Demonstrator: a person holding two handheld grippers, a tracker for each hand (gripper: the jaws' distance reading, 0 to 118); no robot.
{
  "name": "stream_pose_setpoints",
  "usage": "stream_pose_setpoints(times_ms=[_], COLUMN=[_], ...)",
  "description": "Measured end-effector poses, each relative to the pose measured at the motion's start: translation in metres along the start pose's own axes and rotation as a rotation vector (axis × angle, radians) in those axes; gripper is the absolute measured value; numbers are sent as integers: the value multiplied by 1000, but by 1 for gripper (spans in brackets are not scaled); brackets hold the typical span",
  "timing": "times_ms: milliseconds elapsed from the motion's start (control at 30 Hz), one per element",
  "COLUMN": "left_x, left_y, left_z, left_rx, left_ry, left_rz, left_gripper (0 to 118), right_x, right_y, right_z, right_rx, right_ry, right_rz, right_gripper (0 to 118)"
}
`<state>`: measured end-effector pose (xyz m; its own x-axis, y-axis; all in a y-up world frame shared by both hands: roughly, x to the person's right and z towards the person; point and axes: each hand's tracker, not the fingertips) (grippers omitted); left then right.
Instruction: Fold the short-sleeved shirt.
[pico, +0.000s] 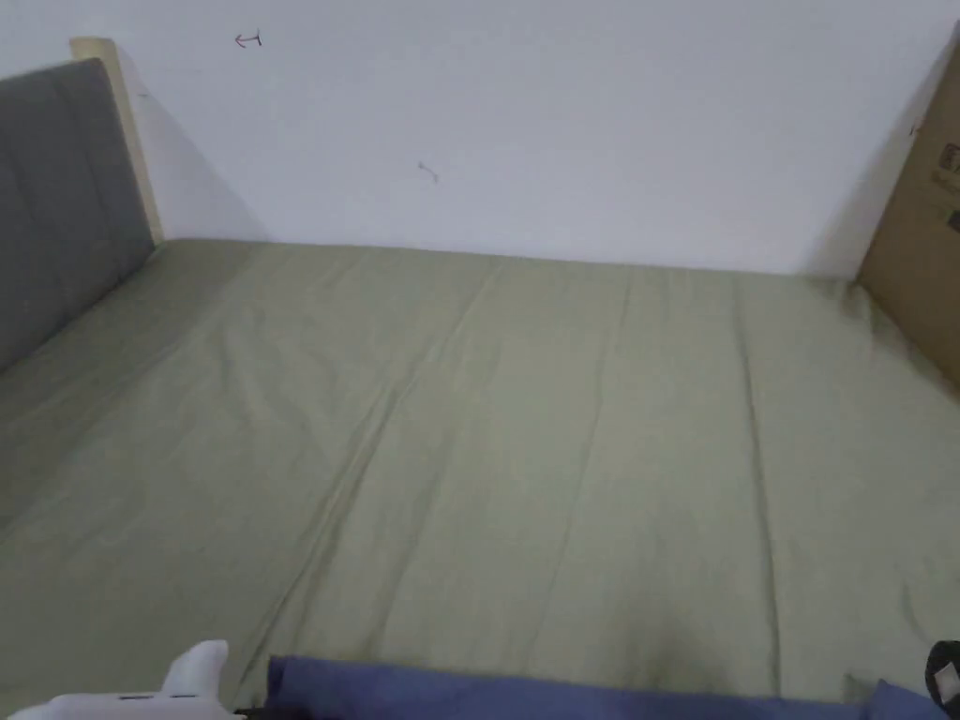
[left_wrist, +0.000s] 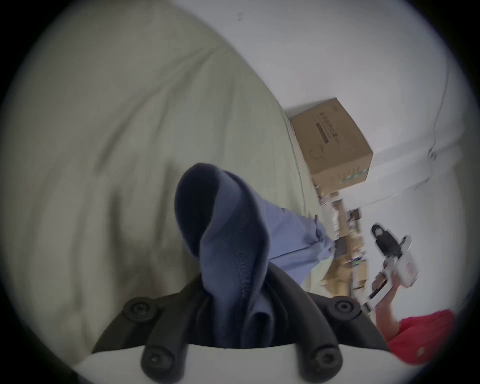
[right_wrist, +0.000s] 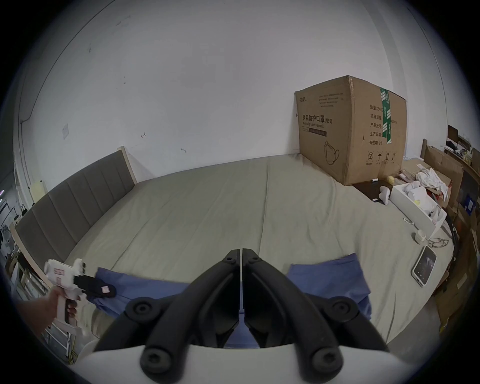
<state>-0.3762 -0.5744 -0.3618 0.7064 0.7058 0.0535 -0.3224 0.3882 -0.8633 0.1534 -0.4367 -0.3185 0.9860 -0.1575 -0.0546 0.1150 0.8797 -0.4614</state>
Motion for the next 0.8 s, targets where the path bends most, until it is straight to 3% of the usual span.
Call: stream_pose_setpoints(times_ms=[67,133,233,300,367,500,533,567,600,633,667,800], left_x=[25,55,85,115,147,189,195,199,202,203,204,197], left_y=[2,1,-5,-11,-12,-18,-20,-22,-23,-22,-21,-10], left_z=[27,46,49,36,9,-78,-100,-115,-129,-140,-134,-96], left_rx=[13,29,58,78,71,-70,-101,-115,-123,-123,-102,10], left_ry=[162,444,643,590,405,67,18,-4,-8,21,34,99], left_rz=[-121,-282,-314,-309,-320,-167,-129,-109,-109,-113,-115,-121], left_gripper=[4,4,5,5,5,9,26,61,112,117,108,108], right_x=[5,12,24,32,41,65,70,74,78,83,84,88], right_y=[0,-3,-8,-11,-12,-12,-13,-14,-15,-15,-16,-18], right_z=[5,10,16,22,29,42,45,46,47,48,49,53], right_rx=[13,16,7,9,15,34,36,35,32,30,28,30], right_ry=[14,24,31,25,5,-31,-43,-54,-62,-63,-61,-60], right_rz=[-11,-22,-39,-46,-55,-107,-118,-126,-135,-148,-158,-165], right_gripper=[1,1,1,1,1,1,1,1,1,1,1,1])
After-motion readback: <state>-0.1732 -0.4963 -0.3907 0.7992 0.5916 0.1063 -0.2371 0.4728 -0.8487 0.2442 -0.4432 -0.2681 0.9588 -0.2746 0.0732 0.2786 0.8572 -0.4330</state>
